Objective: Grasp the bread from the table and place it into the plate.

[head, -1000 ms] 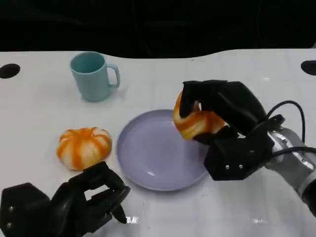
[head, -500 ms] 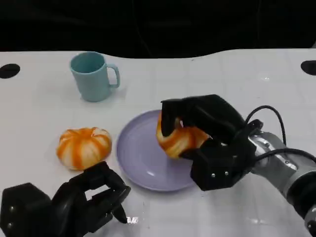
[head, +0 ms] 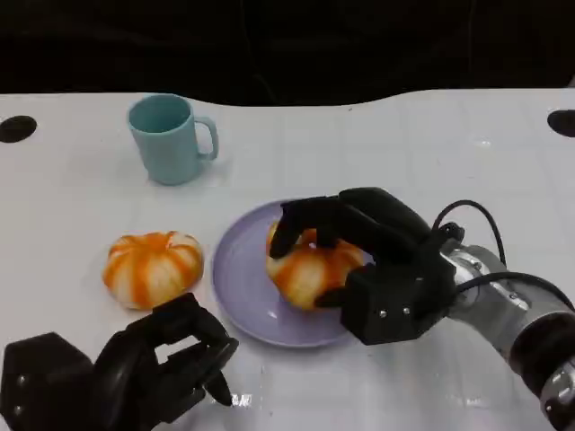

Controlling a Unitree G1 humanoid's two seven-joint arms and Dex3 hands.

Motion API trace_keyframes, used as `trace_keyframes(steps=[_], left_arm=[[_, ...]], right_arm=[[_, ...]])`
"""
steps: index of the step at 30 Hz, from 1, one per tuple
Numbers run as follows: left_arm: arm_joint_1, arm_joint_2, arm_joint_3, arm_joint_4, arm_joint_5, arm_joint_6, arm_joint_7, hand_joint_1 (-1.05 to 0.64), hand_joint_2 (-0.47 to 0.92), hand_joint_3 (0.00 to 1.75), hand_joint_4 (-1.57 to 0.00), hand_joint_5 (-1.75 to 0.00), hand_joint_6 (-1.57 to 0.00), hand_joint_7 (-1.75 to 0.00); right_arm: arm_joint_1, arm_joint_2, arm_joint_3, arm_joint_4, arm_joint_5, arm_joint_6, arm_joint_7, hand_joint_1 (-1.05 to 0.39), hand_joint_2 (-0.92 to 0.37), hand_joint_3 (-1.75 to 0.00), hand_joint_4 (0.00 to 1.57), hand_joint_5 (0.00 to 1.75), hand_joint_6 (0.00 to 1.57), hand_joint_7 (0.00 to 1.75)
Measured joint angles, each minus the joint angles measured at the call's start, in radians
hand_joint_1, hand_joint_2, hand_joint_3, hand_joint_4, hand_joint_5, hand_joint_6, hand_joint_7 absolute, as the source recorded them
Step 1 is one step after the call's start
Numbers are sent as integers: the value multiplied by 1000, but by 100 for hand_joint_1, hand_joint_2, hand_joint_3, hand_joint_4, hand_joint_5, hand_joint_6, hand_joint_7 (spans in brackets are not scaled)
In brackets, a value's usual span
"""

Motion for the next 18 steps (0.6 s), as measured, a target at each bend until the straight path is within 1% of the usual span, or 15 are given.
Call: trace_keyframes(steps=[2, 4, 7, 13, 18], left_arm=[[0, 0, 0, 0, 0, 0, 0, -53, 92, 26, -74, -175, -69, -150], [0, 0, 0, 0, 0, 0, 0, -53, 92, 26, -74, -175, -69, -150], [0, 0, 0, 0, 0, 0, 0, -53, 92, 26, -74, -175, -69, -150], [0, 0, 0, -1, 0, -1, 0, -53, 92, 27, -74, -175, -68, -150], [0, 0, 0, -1, 0, -1, 0, -54, 92, 27, -73, -175, -68, -151]], right_arm=[[-3, -5, 9, -2, -12, 1, 1, -50, -90, -15, 42, 47, 55, 3], [-5, -13, 18, -9, -35, 10, 1, -58, -92, -17, 28, 38, 44, 1], [-7, -24, 26, -24, -55, 28, 4, -63, -92, -20, 18, 34, 36, 0], [-7, -38, 35, -60, -78, 60, 8, -66, -92, -21, 13, 34, 32, 0], [-5, -50, 34, -97, -77, 67, 24, -66, -92, -23, 11, 37, 31, 0]])
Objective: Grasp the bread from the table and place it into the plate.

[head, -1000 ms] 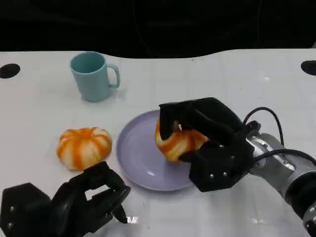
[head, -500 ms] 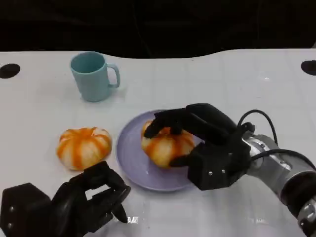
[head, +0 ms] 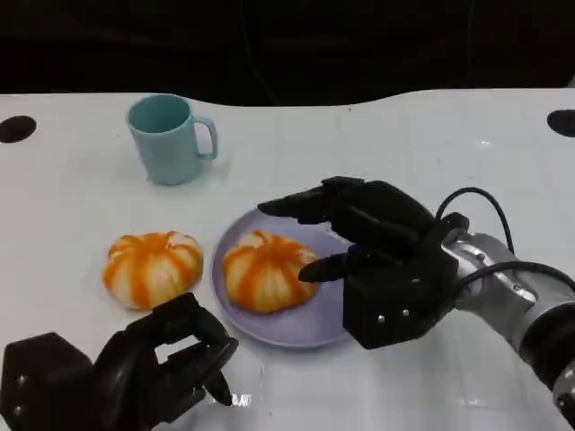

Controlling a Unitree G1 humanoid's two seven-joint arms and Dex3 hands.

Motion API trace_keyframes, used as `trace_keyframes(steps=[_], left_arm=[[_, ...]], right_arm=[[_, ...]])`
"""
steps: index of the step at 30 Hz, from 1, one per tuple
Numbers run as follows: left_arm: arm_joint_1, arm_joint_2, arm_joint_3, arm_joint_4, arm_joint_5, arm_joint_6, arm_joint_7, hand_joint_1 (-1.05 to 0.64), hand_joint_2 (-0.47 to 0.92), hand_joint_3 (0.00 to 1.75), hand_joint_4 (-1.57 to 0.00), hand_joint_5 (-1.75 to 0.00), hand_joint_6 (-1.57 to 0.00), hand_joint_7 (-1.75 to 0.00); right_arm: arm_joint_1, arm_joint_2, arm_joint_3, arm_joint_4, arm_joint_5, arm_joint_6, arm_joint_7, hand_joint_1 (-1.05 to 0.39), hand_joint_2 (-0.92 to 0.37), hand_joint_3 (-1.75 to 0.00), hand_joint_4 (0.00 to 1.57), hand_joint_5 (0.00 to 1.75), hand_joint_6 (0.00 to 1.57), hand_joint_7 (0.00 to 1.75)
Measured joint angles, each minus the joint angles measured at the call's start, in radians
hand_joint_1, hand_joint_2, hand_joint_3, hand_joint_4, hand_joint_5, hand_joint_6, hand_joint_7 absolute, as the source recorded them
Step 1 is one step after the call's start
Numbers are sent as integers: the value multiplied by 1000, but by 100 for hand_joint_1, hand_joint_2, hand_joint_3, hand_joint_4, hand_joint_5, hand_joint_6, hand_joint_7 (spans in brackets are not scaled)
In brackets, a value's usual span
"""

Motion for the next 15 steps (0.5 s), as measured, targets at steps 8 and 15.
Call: trace_keyframes(steps=[8, 15], left_arm=[[1, 0, 0, -2, 0, 0, 0, -54, 92, 27, -74, -175, -67, -153], [2, -1, -1, -3, 0, -1, 0, -53, 92, 27, -74, -175, -66, -153]], right_arm=[[30, -35, -26, -90, 31, 18, 57, -66, -92, -23, 10, 41, 32, 0], [112, -93, -61, -246, 73, 46, 130, -63, -92, -21, 14, 45, 35, 2]])
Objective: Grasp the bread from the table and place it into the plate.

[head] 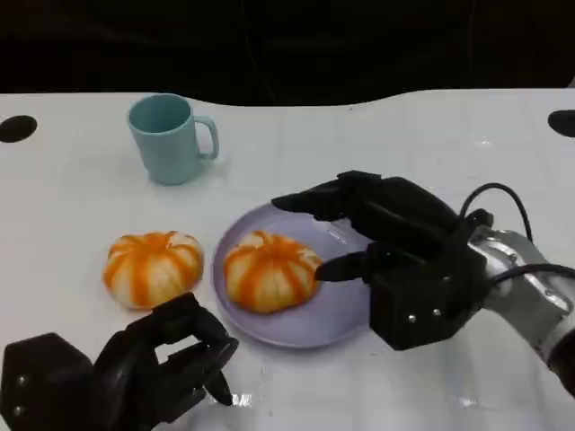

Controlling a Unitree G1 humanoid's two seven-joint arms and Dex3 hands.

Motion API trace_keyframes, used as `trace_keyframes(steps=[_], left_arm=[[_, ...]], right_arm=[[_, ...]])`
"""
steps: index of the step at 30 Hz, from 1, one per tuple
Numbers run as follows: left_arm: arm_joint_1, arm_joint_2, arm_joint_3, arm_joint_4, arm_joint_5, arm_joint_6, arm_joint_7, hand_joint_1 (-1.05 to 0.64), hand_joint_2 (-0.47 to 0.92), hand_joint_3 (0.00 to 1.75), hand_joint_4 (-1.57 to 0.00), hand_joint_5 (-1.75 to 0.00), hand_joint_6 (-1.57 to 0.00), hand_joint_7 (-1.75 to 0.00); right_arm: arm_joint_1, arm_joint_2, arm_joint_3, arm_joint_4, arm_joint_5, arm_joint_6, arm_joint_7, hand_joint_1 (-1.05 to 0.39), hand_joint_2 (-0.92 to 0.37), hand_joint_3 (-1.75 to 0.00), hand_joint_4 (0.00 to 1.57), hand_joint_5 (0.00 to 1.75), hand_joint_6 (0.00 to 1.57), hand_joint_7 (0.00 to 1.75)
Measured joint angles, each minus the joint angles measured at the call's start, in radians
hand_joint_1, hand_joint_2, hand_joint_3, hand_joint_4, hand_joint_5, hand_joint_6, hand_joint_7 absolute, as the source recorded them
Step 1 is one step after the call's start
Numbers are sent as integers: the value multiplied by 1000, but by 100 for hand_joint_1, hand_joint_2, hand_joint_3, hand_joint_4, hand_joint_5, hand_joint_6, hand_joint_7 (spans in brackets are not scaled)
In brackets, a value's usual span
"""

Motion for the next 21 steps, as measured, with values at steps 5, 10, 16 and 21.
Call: trace_keyframes(steps=[5, 10, 16, 21], left_arm=[[0, -1, -1, 0, 0, -1, 0, -54, 92, 27, -73, -175, -66, -153], [-1, 0, -1, 1, 0, -5, 0, -54, 92, 27, -73, -175, -66, -152], [0, 1, -3, 1, 1, -5, 0, -54, 92, 27, -73, -175, -66, -152], [-2, 0, -8, 2, 1, -7, 0, -54, 92, 28, -74, -175, -67, -152]], right_arm=[[77, -52, -30, -121, 20, 5, 37, -57, -92, -11, 20, 48, 40, 4], [158, -105, -67, -235, 46, 7, 67, -49, -91, -4, 25, 49, 46, 5], [264, -164, -115, -356, 91, 4, 109, -36, -88, -1, 33, 48, 55, 7], [335, -207, -155, -424, 123, -1, 123, -25, -87, 0, 45, 50, 68, 11]])
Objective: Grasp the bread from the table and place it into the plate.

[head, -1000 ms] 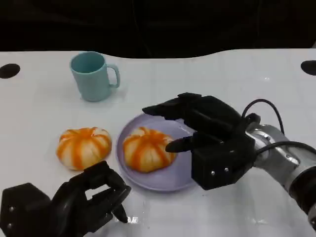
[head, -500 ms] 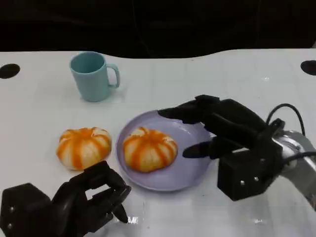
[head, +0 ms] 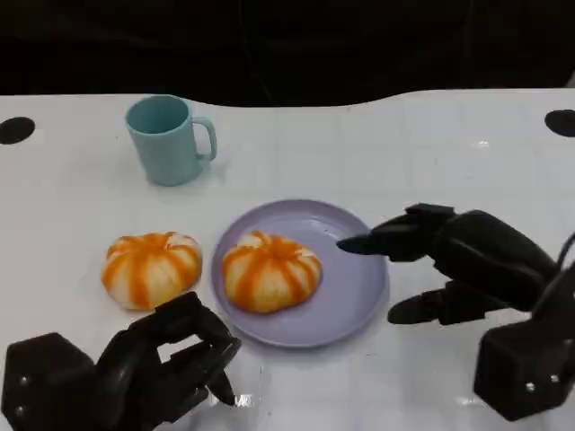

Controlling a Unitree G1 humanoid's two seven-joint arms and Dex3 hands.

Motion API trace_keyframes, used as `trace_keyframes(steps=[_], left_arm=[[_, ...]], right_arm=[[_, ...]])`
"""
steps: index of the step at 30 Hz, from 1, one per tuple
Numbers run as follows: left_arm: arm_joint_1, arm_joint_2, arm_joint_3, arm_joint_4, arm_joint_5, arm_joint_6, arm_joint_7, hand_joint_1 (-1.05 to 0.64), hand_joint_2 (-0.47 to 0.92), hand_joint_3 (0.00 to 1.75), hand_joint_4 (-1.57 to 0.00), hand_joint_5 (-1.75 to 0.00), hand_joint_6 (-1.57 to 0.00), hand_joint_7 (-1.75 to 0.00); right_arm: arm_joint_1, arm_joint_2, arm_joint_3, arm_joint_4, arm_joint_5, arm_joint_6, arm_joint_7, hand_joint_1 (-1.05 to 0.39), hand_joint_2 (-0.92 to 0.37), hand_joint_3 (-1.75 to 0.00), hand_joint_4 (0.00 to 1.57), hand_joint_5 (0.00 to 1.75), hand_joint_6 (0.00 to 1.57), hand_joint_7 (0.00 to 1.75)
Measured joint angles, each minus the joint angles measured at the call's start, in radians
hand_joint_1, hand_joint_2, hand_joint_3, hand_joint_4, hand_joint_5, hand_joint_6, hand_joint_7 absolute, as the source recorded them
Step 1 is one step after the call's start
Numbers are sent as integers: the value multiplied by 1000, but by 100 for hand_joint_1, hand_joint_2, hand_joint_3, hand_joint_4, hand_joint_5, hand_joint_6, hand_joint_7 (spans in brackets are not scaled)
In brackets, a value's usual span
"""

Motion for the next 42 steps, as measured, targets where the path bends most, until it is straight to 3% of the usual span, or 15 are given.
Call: trace_keyframes(steps=[6, 10, 13, 18, 22, 24, 28, 37, 42], left_arm=[[0, 0, -2, 0, 0, 0, 4, -54, 92, 28, -72, -175, -67, -153], [0, 0, -3, 0, 0, 0, 4, -54, 92, 29, -73, -175, -66, -152], [0, 0, -3, -1, 0, -1, 4, -55, 92, 28, -72, -175, -66, -152], [1, 0, -3, -1, 0, -1, 4, -56, 92, 27, -73, -175, -67, -151], [1, 0, -4, -3, 0, -1, 4, -56, 92, 27, -73, -175, -68, -150], [2, 0, -3, -5, -1, -1, 4, -57, 92, 27, -73, -175, -68, -150], [2, 1, -3, -5, -1, -1, 4, -57, 92, 27, -73, -175, -68, -150], [5, 4, -1, -20, -1, 0, 4, -58, 92, 26, -73, -175, -69, -148], [5, 5, -1, -19, -1, 0, 4, -56, 92, 29, -73, -175, -69, -149]], right_arm=[[64, -49, -43, -58, 1, 3, 2, -20, -89, -1, 70, 50, 90, 13], [95, -83, -50, -97, -32, 19, 7, -15, -90, -2, 86, 59, 105, 15], [118, -104, -55, -125, -68, 28, 6, -11, -91, -7, 89, 113, 124, 12], [164, -140, -70, -178, -139, 34, -1, -11, -91, -17, 85, 148, 134, 14], [198, -144, -74, -214, -158, 49, -3, -15, -68, -65, 82, 162, 125, 35], [214, -144, -74, -233, -159, 67, 2, -17, -65, -69, 80, 166, 106, 67], [232, -144, -72, -241, -182, 98, 4, -19, -65, -71, 79, 171, 93, 91], [238, -125, -47, -185, -200, 90, -50, -22, -65, -76, 77, 175, 78, 120], [237, -124, -41, -159, -201, 89, -73, -23, -66, -77, 78, 175, 77, 122]])
